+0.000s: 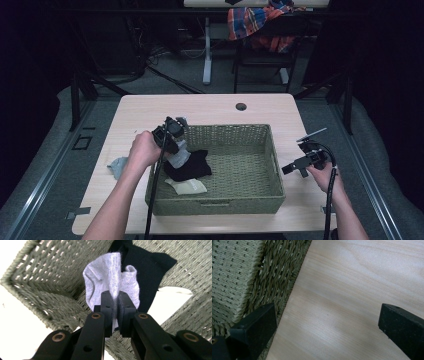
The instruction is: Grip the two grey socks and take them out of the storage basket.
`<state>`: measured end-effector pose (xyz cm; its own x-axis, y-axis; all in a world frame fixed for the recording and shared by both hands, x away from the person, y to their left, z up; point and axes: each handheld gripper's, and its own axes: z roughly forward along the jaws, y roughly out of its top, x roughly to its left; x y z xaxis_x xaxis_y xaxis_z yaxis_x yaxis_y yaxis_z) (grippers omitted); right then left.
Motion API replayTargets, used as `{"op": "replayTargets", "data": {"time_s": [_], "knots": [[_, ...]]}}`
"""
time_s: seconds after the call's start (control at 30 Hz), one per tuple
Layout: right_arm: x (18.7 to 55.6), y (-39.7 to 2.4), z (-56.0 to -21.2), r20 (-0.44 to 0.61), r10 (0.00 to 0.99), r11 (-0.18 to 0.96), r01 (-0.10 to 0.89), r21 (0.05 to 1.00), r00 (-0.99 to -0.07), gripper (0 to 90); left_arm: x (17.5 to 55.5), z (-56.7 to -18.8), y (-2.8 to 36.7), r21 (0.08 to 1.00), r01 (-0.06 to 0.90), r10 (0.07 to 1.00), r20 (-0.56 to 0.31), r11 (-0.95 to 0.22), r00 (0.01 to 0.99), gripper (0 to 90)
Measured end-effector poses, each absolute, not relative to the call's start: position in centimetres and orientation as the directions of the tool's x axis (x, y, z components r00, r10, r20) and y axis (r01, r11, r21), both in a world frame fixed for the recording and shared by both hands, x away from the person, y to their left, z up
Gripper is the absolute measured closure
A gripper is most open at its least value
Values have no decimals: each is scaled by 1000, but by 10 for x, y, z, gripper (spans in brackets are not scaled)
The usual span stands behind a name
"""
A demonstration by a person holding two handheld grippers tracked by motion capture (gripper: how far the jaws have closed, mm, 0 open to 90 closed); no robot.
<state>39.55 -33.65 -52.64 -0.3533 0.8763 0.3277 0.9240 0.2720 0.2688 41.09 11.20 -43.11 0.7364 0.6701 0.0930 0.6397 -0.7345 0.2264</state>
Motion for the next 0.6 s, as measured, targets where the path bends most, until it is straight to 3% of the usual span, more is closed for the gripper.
{"op": "replayTargets", "data": {"time_s": [0.6], "knots": [[396, -337, -526, 325, 873, 286, 922, 262, -363, 15, 412, -394, 117, 268, 629, 672, 117, -730, 731, 851]]}}
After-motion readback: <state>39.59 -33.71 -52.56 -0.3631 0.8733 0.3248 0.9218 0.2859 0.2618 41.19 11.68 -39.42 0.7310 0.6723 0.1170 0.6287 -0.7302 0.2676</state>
